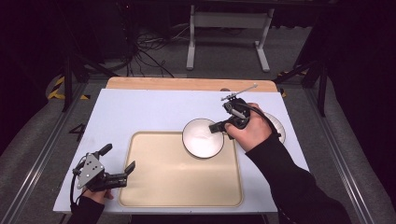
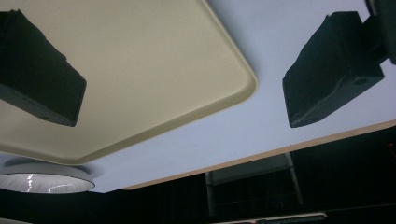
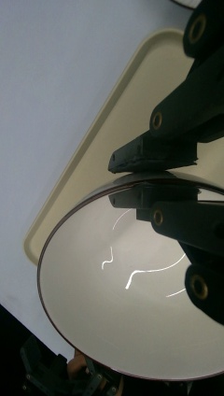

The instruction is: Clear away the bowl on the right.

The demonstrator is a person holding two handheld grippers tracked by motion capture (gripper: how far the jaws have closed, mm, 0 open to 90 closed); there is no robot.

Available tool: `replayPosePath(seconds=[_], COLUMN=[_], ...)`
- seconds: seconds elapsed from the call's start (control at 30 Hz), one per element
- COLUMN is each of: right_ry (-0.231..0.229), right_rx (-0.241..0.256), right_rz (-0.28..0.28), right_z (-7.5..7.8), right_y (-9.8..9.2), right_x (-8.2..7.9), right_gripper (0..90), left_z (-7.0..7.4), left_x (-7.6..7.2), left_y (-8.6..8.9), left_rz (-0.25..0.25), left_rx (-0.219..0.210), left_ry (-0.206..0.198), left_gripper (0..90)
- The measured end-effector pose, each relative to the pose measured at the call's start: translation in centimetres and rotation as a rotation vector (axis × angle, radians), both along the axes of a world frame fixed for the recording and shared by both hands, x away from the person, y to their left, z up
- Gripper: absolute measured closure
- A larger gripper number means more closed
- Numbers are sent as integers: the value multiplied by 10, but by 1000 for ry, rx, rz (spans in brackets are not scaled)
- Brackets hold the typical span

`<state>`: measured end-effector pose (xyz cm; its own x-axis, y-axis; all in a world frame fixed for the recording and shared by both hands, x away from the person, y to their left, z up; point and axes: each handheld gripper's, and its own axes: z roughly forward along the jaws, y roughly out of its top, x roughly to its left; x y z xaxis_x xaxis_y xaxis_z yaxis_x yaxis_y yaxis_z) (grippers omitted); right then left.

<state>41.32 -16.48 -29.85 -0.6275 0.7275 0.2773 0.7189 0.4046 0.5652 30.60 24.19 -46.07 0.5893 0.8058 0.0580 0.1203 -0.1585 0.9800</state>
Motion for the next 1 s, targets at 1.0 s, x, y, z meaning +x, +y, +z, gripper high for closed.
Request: replayPosePath(seconds=[1.0], right_ry=[92], right_rx=[-33], right_rz=[91], right_z=[-54], right_y=[47], right_x=[5], right_gripper=[807], left_z=[0], left_x=[0], left_y=[2], left_rz=[-7], left_rx=[-10], left_ry=[1], left_gripper=[1])
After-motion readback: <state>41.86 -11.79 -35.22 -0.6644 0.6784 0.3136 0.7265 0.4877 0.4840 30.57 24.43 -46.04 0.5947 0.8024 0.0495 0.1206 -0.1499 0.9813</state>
